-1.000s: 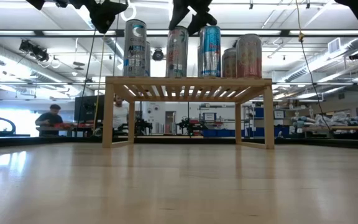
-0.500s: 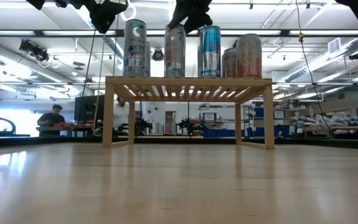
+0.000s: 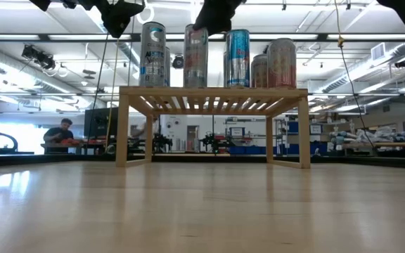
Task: Place canned beverage on shelf
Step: Put the white-pink soda can on the shelf aligned with the other white-pink soda, then return to Home Position
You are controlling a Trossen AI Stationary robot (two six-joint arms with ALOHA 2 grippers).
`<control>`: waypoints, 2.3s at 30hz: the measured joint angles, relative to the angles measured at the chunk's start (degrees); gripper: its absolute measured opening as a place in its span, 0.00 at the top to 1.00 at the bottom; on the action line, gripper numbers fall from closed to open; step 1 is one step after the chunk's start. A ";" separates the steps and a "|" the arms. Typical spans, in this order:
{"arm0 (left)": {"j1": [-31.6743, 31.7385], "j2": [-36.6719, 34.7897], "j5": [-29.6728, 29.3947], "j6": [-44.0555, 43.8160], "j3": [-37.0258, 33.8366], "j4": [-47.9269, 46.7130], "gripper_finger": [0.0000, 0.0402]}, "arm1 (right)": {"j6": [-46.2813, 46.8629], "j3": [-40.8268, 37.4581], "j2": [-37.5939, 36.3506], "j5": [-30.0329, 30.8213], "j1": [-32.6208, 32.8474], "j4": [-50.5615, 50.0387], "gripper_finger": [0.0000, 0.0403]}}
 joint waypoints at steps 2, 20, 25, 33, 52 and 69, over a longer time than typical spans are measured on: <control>0.00 -0.01 0.00 0.00 0.00 0.00 0.21 | -2.25 0.02 -0.02 -2.20 -0.42 -0.36 0.34; 0.00 0.00 0.00 0.00 0.00 0.00 0.21 | -4.65 -0.02 0.00 -6.18 -1.27 -0.31 0.30; 0.01 -0.01 0.01 0.00 0.00 0.00 0.21 | -5.33 -0.04 0.00 -5.24 -1.23 -0.20 0.30; 0.01 -0.01 0.01 0.02 0.00 0.01 0.21 | -6.04 -0.07 0.05 -5.03 -1.18 0.08 0.27; -0.01 -0.01 0.01 1.95 0.00 0.01 0.21 | -6.61 1.16 0.16 -3.06 -1.20 0.11 0.16; 0.01 -11.49 0.01 -0.80 0.00 -3.49 0.21 | 3.70 7.30 -6.75 -4.70 0.59 -7.20 0.17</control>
